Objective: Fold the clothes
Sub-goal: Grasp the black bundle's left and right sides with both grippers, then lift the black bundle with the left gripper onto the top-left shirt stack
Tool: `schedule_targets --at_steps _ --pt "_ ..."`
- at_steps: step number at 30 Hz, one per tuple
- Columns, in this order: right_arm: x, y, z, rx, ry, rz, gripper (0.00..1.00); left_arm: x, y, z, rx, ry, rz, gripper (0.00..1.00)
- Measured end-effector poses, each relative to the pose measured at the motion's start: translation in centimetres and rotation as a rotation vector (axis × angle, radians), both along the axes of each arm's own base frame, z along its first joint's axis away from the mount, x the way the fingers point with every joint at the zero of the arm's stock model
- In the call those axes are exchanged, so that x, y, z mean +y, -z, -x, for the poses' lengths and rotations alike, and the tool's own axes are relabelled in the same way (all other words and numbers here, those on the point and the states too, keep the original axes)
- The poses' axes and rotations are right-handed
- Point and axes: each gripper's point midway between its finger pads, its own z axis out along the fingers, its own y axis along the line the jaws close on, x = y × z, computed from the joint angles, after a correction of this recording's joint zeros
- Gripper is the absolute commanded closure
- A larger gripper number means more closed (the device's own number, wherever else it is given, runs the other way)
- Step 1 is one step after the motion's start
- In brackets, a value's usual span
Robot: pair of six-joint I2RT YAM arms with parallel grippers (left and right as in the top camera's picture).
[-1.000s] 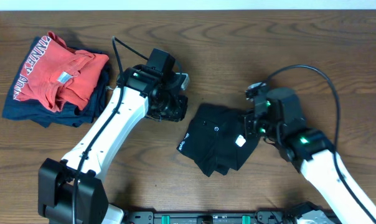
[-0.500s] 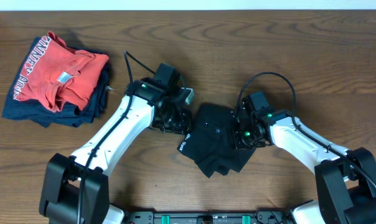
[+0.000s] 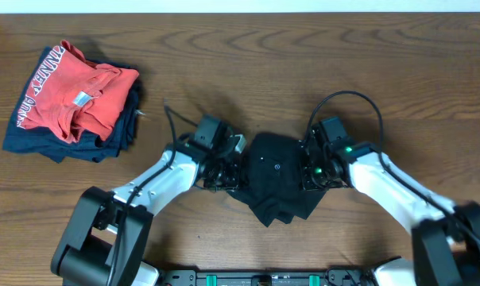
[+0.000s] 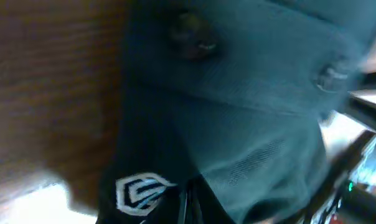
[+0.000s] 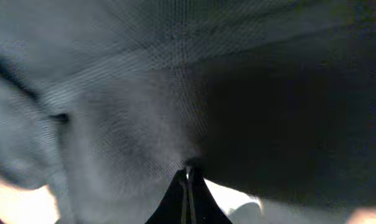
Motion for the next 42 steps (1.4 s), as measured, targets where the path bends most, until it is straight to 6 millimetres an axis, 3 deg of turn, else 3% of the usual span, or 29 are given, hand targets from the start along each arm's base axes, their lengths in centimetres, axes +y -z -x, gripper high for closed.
schedule_targets --at_steps 3,5,8,10,14,17,19,20,22,26,28,31,34,39,42 --pt "0.2 -3.6 -1.1 -0.135 0.004 -0.040 0.96 0.6 1.1 -0.2 0.021 -0.091 -0.026 0.94" --pt "0.3 -6.0 -1.7 -0.228 0.007 -0.070 0.94 0.7 1.2 -1.5 -0.020 -0.140 -0.032 0.94" --pt "0.6 -8.9 -2.5 -0.347 0.008 -0.111 0.91 1.1 0.6 -5.1 -0.161 -0.217 -0.039 0.94" --pt "0.8 -9.8 -3.1 -0.392 0.009 -0.128 0.90 1.1 -0.3 -7.7 -0.277 -0.247 -0.021 0.94" --pt "1.0 -10.1 -4.5 -0.438 0.017 -0.130 0.89 0.8 -3.0 -11.5 -0.479 -0.256 0.015 0.94" --pt "1.1 -8.9 -5.1 -0.421 0.020 -0.115 0.90 0.5 -4.2 -12.4 -0.521 -0.225 0.024 0.94" --pt "1.1 -7.5 -5.1 -0.381 0.018 -0.099 0.89 0.1 -5.1 -12.6 -0.516 -0.192 0.040 0.84" --pt "1.2 -6.6 -5.0 -0.354 0.012 -0.085 0.90 0.0 -5.4 -12.5 -0.502 -0.175 0.041 0.72" --pt "1.3 -5.0 -4.7 -0.307 -0.001 -0.065 0.91 0.0 -5.6 -11.6 -0.455 -0.149 0.032 0.66" --pt "1.2 -1.6 -4.1 -0.211 -0.021 -0.019 0.96 1.2 -5.2 -7.7 -0.303 -0.116 -0.019 0.59" --pt "0.9 0.1 -3.8 -0.164 -0.020 0.009 0.97 1.9 -5.0 -6.0 -0.239 -0.104 -0.044 0.36" --pt "0.6 2.0 -3.3 -0.101 0.004 0.036 0.97 2.6 -4.8 -3.5 -0.148 -0.084 -0.071 0.23" --pt "0.8 2.3 -3.5 -0.074 0.044 0.026 0.98 2.7 -4.5 -2.5 -0.108 -0.073 -0.077 0.03" --pt "0.9 2.3 -3.6 -0.059 0.082 0.016 0.97 2.4 -3.2 -2.6 -0.098 -0.143 -0.051 0.01" --pt "1.1 2.3 -3.7 -0.057 0.092 0.006 0.97 2.3 -1.4 -2.4 -0.043 -0.202 -0.035 0.01"
